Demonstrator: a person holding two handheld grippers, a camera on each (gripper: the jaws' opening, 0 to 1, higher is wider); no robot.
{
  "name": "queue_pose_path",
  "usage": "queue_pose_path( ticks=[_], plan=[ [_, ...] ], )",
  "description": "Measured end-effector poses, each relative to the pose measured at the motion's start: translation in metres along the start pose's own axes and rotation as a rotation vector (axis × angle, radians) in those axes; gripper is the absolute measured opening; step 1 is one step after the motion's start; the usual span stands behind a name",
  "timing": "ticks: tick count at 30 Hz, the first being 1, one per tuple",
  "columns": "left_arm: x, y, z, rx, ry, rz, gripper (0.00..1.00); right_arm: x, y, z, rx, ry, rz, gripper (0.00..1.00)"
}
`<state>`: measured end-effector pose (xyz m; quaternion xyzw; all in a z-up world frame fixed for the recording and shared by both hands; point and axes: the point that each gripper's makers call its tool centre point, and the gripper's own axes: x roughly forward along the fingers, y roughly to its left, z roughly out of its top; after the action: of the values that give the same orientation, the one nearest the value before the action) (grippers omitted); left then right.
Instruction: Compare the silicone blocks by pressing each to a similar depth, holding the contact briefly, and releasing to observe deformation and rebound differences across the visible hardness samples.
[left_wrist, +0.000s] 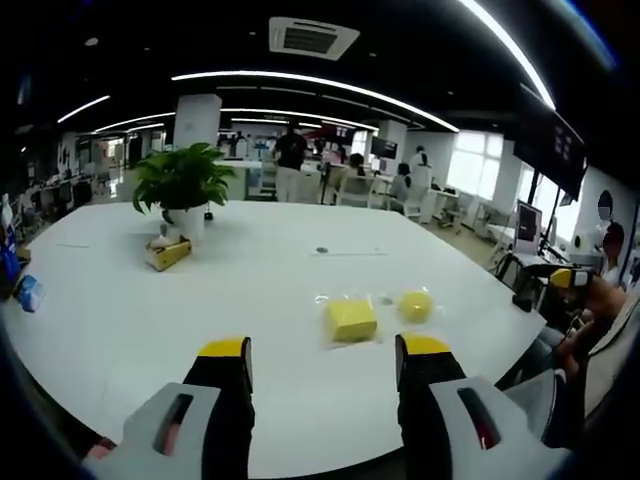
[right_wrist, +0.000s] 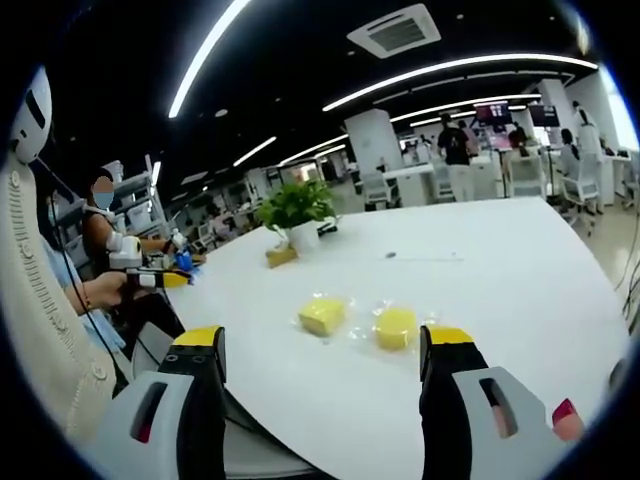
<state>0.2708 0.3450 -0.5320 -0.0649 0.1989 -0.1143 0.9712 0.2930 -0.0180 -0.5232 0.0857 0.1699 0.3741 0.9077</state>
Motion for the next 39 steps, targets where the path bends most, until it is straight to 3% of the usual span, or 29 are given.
queue_pose_path(
  ticks=[23, 39],
  plan=[
    [0.0, -0.008, -0.009, -0.003, 0.024, -0.044, 0.57, 0.007, 0.007, -0.003, -0.004, 0.014, 0.005, 0.73],
    [0.023, -0.013, -0.002, -0.01, 0.042, -0.122, 0.6, 0.011, 0.0, 0.0, 0.003, 0.02, -0.027, 0.73]
  ],
)
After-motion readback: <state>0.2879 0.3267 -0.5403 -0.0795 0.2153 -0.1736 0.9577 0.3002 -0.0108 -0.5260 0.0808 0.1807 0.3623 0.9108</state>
